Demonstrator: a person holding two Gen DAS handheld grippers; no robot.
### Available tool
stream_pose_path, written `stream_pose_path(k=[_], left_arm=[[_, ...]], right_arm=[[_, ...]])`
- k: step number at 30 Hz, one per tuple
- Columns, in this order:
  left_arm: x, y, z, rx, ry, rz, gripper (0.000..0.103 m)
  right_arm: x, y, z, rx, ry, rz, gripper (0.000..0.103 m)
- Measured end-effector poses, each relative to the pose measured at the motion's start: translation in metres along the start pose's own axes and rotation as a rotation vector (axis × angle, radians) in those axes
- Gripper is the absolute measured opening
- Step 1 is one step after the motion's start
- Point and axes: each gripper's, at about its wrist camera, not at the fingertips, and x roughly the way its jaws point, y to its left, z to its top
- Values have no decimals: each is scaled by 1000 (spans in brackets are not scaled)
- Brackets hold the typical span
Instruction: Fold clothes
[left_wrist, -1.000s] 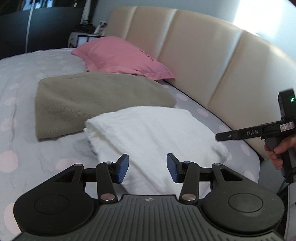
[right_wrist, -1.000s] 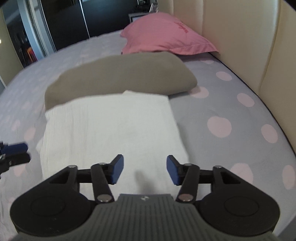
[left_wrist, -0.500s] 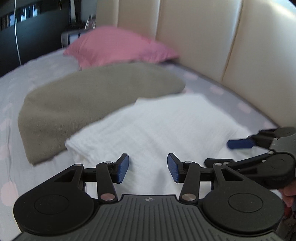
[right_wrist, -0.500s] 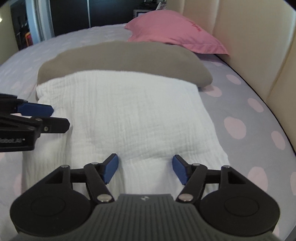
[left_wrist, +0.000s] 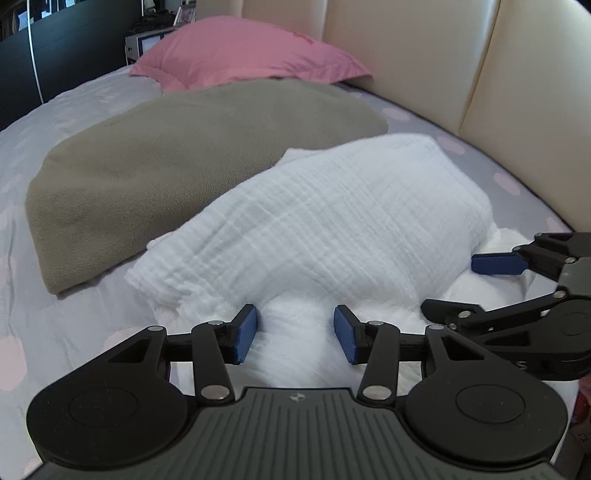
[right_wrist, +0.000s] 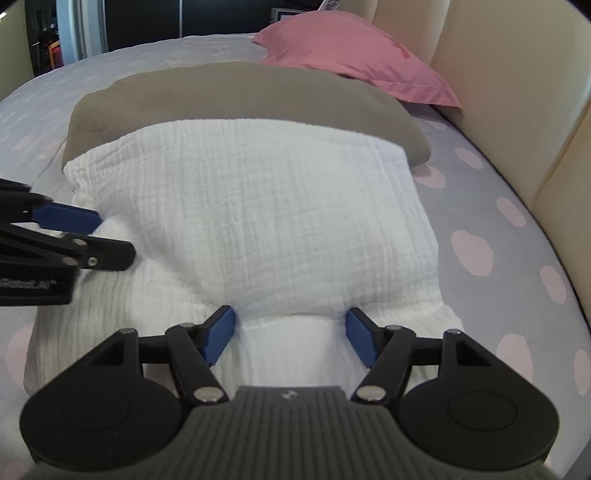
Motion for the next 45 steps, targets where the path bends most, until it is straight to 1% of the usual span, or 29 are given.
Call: stream_pose_path(k=[3,5,7,11,12,13,16,18,19,21,22,24,25,27,29,33,37,41,45], left_arm=[[-24,-2,-6,-2,-41,-8,44],[-43,-3,-11,-3,-69,-14,45],[-62,-3,-15,-12,-91,-16,45],[-100,-6,-22,0,-159,-3,45],[-110,-8,-23,6,-176,1,47],[-119,-9,-24,11,-192,5,48],[-144,-15,-30,42,-238,14,49],[-159,-19,-35,51,-270,27,53],[-165,-21,-38,53,-282,32,53],[-175,-25,-44,63,-280,44,54],[-178,-27,-46,66,-280,60,54],[-185,-31,-52,67,-286,97,60],[-188,-33,-55,63,-294,100,61],[-195,-34,-60,45,-306,92,67],[-198,-36,-65,24,-303,86,69],[-199,-38,-80,12,-297,90,70],[-194,-39,-95,-4,-288,113,71],[-183,-43,-108,-5,-247,106,72],[-179,-44,-114,-16,-232,95,73]], right_arm=[[-11,3,0,5,-19,-27,70],[-26,2,3,38,-35,-14,72],[-45,4,4,64,-52,4,77],[-87,20,5,43,-118,2,80],[-98,24,5,36,-141,-6,82],[-108,26,3,41,-159,-7,85],[-136,32,-5,71,-206,1,85],[-153,36,-12,104,-232,17,86],[-161,39,-16,115,-248,14,87],[-177,47,-26,123,-281,6,88],[-185,50,-32,128,-299,-5,90],[-196,57,-45,129,-319,-27,91],[-198,61,-53,128,-313,-34,92],[-201,68,-68,127,-302,-46,92],[-199,73,-81,134,-282,-51,92],[-191,68,-100,180,-227,-64,92],[-193,59,-107,240,-225,-86,92],[-195,58,-109,282,-235,-100,92],[-193,64,-109,280,-225,-107,92]])
